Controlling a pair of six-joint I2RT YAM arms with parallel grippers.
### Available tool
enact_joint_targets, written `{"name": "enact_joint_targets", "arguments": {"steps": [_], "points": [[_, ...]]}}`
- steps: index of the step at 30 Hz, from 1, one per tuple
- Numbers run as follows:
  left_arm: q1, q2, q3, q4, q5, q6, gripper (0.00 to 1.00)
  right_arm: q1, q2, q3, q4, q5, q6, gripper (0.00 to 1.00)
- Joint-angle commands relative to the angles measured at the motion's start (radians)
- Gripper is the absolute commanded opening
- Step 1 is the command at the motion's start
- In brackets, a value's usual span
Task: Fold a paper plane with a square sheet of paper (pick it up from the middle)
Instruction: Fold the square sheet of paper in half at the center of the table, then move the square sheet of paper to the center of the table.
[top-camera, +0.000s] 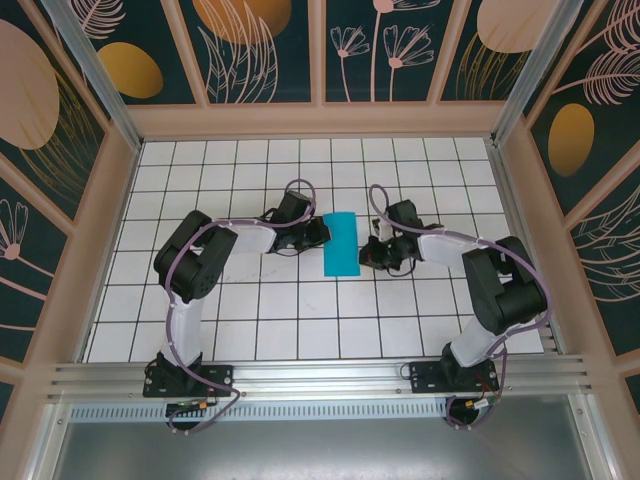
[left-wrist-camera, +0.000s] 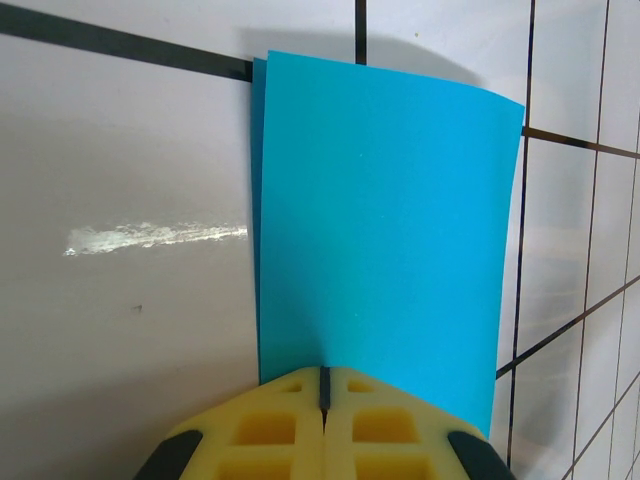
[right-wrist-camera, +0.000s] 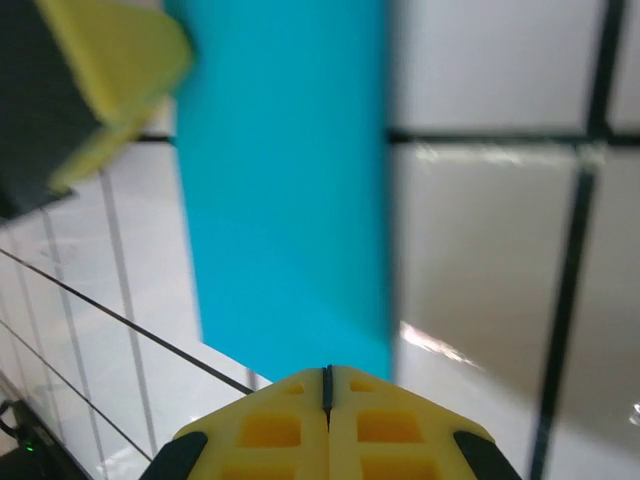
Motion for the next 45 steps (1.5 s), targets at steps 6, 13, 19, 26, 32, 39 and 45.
{"name": "enact_joint_targets", "arguments": {"steps": [6, 13, 19, 26, 32, 39, 45], "points": [[0.001, 0.095, -0.053, -0.232, -0.130, 0.025, 0.06, 0.069, 0.138, 0.102, 0.033, -0.004, 0.012, 0.03], [0.002, 0.098, -0.052, -0.233, -0.133, 0.025, 0.05, 0.067, 0.165, 0.030, 0.032, 0.016, -0.015, 0.03], [0.002, 0.099, -0.049, -0.244, -0.136, 0.034, 0.05, 0.054, 0.118, -0.094, 0.015, 0.084, -0.030, 0.02], [0.001, 0.087, -0.028, -0.246, -0.122, 0.050, 0.06, 0.046, 0.052, -0.203, 0.075, 0.060, 0.001, 0.02], [0.001, 0.016, 0.039, -0.245, -0.094, 0.089, 0.15, 0.111, -0.005, -0.230, 0.196, 0.029, 0.141, 0.02], [0.007, -0.116, 0.118, -0.260, -0.137, 0.088, 0.24, 0.229, -0.012, -0.201, 0.372, 0.127, 0.370, 0.03], [0.059, -0.290, 0.014, -0.261, -0.251, 0.035, 0.27, 0.272, 0.064, -0.136, 0.450, 0.265, 0.472, 0.03]]}}
